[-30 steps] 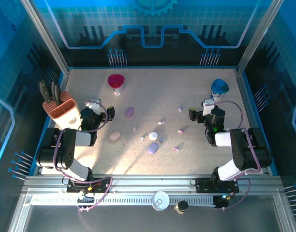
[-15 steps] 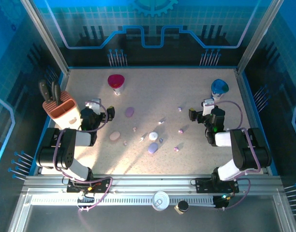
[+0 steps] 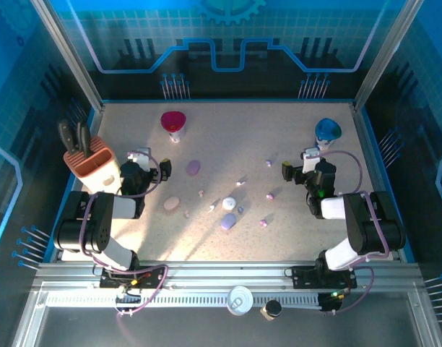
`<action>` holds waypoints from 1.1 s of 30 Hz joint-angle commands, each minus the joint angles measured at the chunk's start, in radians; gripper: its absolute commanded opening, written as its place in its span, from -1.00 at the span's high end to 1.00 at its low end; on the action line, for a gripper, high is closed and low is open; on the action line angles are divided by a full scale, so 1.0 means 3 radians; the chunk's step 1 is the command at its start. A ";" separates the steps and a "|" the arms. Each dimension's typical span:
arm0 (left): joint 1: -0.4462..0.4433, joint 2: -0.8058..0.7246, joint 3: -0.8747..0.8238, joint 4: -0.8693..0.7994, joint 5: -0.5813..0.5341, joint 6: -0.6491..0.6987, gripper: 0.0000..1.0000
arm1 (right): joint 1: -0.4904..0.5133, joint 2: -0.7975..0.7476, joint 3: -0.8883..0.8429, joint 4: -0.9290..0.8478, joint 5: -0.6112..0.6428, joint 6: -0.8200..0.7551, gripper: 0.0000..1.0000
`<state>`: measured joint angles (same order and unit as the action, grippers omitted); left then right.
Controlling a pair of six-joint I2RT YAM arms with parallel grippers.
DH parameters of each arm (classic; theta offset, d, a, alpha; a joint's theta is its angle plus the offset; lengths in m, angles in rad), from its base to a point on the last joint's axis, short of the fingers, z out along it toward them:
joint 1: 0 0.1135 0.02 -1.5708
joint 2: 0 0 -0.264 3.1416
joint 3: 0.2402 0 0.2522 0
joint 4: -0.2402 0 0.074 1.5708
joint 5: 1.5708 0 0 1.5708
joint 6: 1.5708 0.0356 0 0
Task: Insert the wireless bluetooth earbuds into the charging case
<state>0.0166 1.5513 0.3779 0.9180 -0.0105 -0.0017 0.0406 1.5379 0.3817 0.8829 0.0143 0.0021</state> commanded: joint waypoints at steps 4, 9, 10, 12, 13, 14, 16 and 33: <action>-0.0038 -0.0157 -0.0111 0.0136 -0.0143 -0.0004 -0.99 | 0.0017 -0.0114 -0.0173 0.0375 0.0008 -0.0025 -0.99; -0.0374 -0.0593 -0.0114 -0.0197 -0.0649 0.0246 -0.98 | 0.0032 -0.0584 -0.0077 -0.0201 0.0013 -0.0056 -0.99; -0.0450 -0.0676 -0.0088 -0.0306 -0.0716 0.0317 -0.99 | 0.0051 -0.0677 -0.0062 -0.0291 0.0026 -0.0077 -0.99; -0.0571 -0.0841 -0.0013 -0.0573 -0.0801 0.0381 -0.99 | 0.0111 -0.0848 -0.0024 -0.0468 0.0094 -0.0119 -0.99; -0.0627 -0.0930 0.0039 -0.0740 -0.0829 0.0381 -0.99 | 0.0161 -0.0944 0.0005 -0.0592 0.0166 -0.0099 -0.99; -0.0670 -0.0993 0.0087 -0.0882 -0.0829 0.0367 -0.98 | 0.0193 -0.1031 0.0049 -0.0731 0.0241 -0.0039 -0.99; -0.0785 -0.1085 0.0210 -0.1174 -0.0850 0.0336 -0.99 | 0.0270 -0.1245 0.0130 -0.1028 0.0265 0.0029 -0.99; -0.1191 -0.0071 0.1992 -0.3956 -0.0433 -0.0001 -0.99 | 0.1355 -0.1862 0.0462 -0.2311 -0.0280 0.1191 -0.99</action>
<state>-0.3370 1.4677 0.8852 -0.0292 -0.2005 0.0235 0.3721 0.9565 0.4702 0.2428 -0.0219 0.3485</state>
